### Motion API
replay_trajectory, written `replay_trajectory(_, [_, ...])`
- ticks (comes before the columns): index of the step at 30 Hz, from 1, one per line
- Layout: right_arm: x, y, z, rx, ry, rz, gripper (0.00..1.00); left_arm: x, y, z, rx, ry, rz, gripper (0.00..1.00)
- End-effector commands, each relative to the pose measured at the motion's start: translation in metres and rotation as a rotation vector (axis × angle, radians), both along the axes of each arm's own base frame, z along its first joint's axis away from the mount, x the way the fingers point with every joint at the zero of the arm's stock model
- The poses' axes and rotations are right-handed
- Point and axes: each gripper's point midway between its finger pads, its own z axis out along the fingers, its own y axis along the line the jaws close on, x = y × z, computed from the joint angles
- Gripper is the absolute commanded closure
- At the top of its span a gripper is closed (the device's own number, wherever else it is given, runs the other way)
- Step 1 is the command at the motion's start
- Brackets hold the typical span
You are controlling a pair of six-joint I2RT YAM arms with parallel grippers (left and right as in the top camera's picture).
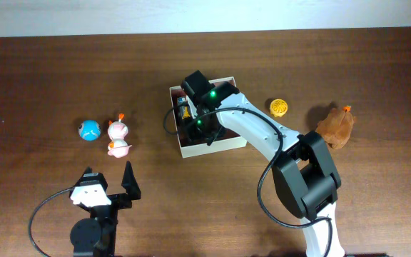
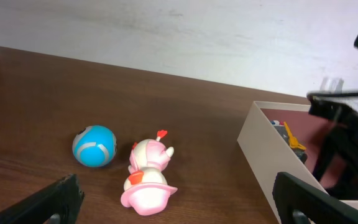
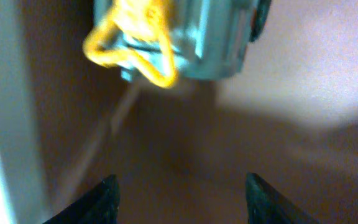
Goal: Pack container
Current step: 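Lower the truck into the box's left side and open right gripper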
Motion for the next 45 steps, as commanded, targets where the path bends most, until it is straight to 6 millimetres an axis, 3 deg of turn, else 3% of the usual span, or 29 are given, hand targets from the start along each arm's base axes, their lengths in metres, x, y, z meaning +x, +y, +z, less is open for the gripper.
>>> replay_trajectory(1, [0.011, 0.022, 0.041, 0.105, -0.049, -0.044, 0.41, 0.0, 0.0, 0.0, 0.015, -0.004, -0.007, 0.0])
replay_trajectory(8, [0.027, 0.038, 0.064, 0.195, -0.067, -0.148, 0.41, 0.0, 0.0, 0.0, 0.015, -0.004, -0.007, 0.0])
replay_trajectory(21, [0.033, 0.044, 0.068, 0.232, -0.053, -0.225, 0.42, 0.0, 0.0, 0.0, 0.015, -0.004, -0.007, 0.0])
replay_trajectory(32, [0.019, 0.075, 0.076, 0.3, -0.033, -0.216, 0.42, 0.0, 0.0, 0.0, 0.015, -0.004, -0.007, 0.01])
replay_trajectory(45, [0.029, 0.094, 0.089, 0.387, -0.046, -0.29, 0.42, 0.0, 0.0, 0.0, 0.015, -0.004, -0.007, 0.0])
